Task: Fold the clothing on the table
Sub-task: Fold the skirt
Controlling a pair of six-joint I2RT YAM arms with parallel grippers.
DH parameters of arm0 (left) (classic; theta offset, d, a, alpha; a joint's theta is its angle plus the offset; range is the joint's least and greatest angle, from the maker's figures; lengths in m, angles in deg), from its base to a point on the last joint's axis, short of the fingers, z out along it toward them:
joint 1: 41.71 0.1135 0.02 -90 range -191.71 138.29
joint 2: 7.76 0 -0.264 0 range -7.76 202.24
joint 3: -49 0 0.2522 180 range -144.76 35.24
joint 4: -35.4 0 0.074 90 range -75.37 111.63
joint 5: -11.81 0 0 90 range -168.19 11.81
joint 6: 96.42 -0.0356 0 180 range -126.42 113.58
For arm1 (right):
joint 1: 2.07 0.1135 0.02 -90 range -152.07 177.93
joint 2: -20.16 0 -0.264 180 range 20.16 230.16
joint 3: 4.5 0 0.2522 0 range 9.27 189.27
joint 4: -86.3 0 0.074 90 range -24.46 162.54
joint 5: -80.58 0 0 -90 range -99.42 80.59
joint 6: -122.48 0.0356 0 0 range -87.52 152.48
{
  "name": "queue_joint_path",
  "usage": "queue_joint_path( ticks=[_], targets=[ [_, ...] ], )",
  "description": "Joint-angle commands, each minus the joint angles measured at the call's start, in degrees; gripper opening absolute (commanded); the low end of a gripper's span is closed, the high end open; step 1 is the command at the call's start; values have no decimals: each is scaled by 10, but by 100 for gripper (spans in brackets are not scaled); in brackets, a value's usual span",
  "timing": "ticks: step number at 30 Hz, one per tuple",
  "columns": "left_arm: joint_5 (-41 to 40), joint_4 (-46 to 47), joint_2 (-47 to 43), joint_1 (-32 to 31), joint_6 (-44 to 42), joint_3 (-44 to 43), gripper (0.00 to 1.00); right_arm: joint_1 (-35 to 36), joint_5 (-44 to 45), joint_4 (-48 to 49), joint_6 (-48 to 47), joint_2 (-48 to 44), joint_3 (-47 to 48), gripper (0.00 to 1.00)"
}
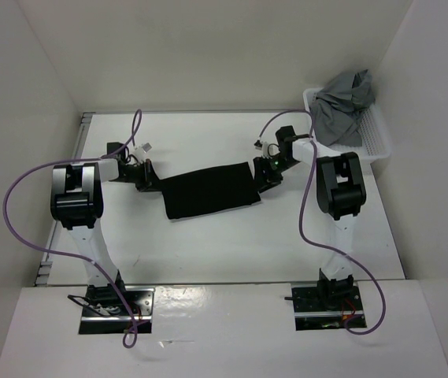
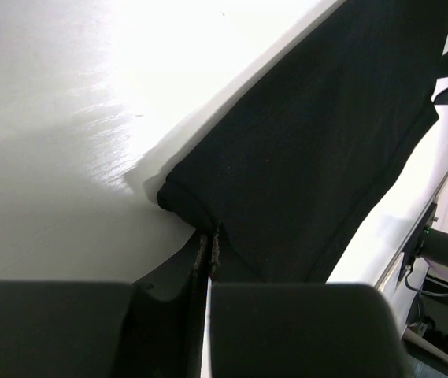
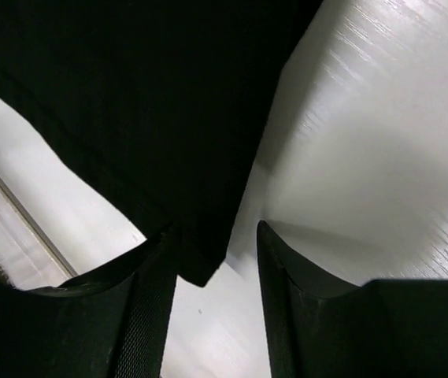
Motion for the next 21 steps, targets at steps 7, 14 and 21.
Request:
queue_joint_path(
  ticks=[7, 14, 21],
  targets=[
    [-21, -1, -1, 0, 0, 23, 0, -9, -59, -4, -19, 38, 33, 48],
    [-15, -1, -1, 0, 0, 23, 0, -9, -76, -10, -24, 74, 39, 48],
    [-15, -1, 10, 0, 0, 23, 0, -9, -88, -10, -24, 92, 39, 48]
  ],
)
